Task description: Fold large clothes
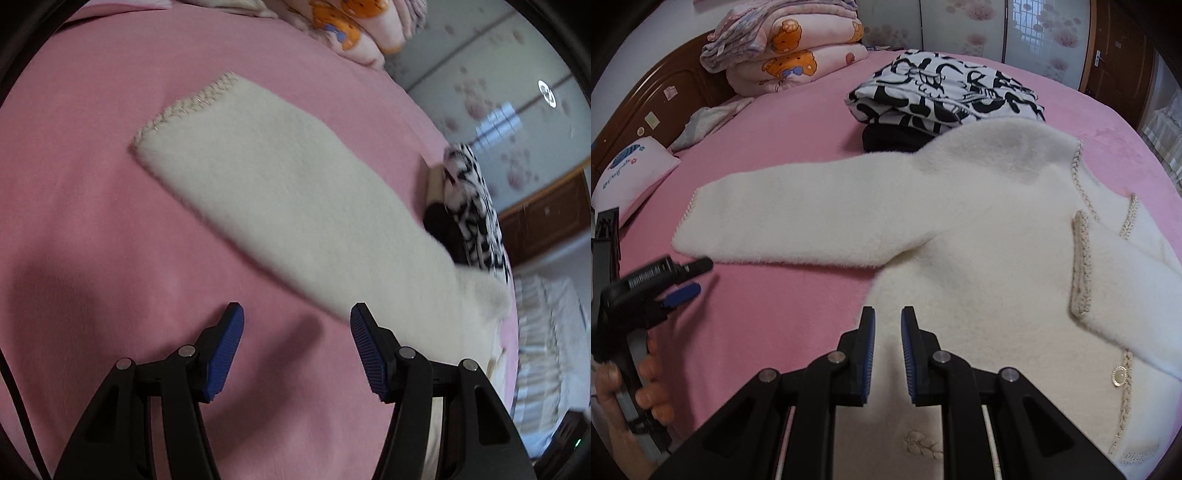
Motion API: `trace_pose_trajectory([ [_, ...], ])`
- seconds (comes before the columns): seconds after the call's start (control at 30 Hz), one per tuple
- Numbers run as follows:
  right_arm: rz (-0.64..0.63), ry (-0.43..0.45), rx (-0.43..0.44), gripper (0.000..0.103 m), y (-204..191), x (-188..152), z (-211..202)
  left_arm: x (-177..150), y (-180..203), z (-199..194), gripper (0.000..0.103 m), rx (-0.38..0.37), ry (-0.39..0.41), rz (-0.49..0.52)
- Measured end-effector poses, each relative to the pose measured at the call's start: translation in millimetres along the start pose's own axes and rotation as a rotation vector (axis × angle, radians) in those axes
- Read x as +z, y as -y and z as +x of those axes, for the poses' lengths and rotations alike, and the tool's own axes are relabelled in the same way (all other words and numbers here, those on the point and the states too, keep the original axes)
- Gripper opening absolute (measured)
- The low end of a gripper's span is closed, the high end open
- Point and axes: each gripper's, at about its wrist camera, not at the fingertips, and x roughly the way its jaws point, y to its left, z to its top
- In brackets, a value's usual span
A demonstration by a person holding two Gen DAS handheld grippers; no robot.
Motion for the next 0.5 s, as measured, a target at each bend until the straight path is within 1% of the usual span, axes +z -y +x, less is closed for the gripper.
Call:
trace_pose_trajectory([
  [0.1,0.029,-0.032,0.007,0.014,8,-4,9,16,-9,13,0.059,0.014,0.043,-0.060],
  [0.2,0.052,-0.049,0.006,0.014,17,-8,14,31,-17,27,0.058,0.015,0.068,-0.121],
  [0.23,0.059,-0.054,0.003,0.014,21,-10,16,37,-18,31,0.052,0.023,0.078,-0.129],
  [0.27,0.065,-0.059,0.001,0.014,24,-11,18,42,-18,34,0.047,0.048,0.086,-0.133],
  [0.3,0.074,-0.065,0.002,0.014,28,-12,19,45,-17,37,0.034,0.068,0.091,-0.132],
  [0.33,0.086,-0.072,0.002,0.014,33,-14,21,48,-14,39,0.019,0.078,0.096,-0.129],
  [0.37,0.097,-0.077,0.003,0.014,37,-15,21,49,-9,39,0.014,0.070,0.098,-0.121],
  [0.43,0.123,-0.085,0.009,0.014,46,-19,22,51,6,36,0.009,0.111,0.121,-0.083],
  [0.47,0.137,-0.085,0.012,0.014,51,-21,21,49,20,31,0.006,0.129,0.142,-0.039],
  [0.5,0.147,-0.084,0.014,0.014,55,-22,20,47,34,24,0.006,0.133,0.161,-0.006],
])
